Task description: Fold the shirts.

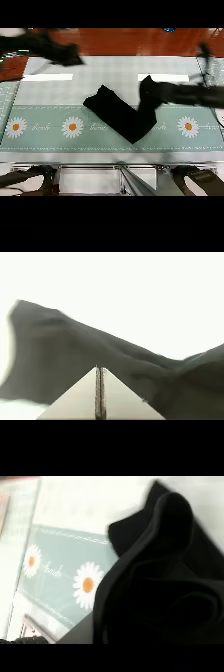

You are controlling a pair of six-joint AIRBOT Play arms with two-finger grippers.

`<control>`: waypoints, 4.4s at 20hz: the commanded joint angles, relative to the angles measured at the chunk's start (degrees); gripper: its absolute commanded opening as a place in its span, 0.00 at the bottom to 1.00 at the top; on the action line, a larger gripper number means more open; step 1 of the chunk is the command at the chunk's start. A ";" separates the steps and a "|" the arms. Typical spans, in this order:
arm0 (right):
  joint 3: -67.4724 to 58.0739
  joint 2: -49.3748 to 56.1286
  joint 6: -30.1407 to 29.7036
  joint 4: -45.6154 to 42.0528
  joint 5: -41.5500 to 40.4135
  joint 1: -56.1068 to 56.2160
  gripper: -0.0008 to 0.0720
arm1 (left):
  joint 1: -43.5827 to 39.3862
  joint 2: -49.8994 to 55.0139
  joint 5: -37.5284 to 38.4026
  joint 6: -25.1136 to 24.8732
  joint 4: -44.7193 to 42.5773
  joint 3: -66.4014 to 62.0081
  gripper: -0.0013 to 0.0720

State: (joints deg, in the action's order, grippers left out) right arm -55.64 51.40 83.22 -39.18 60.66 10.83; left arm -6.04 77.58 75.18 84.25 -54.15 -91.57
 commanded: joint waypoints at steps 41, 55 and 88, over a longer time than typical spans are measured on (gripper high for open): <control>41.38 8.39 -4.39 19.74 -19.50 -1.40 0.57 | 13.88 -36.26 -16.31 -5.81 9.20 60.06 0.04; -11.72 26.08 -1.88 3.06 -15.39 7.13 0.04 | 13.88 -36.26 -16.31 -5.81 9.18 60.06 0.04; -6.38 -4.28 11.08 -63.95 42.69 -72.87 0.04 | 13.88 -36.26 -30.93 -11.85 22.91 60.00 0.04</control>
State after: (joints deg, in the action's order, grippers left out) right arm -72.79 52.01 93.80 -92.68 102.30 -56.75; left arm 7.88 41.30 46.26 72.82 -31.29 -31.53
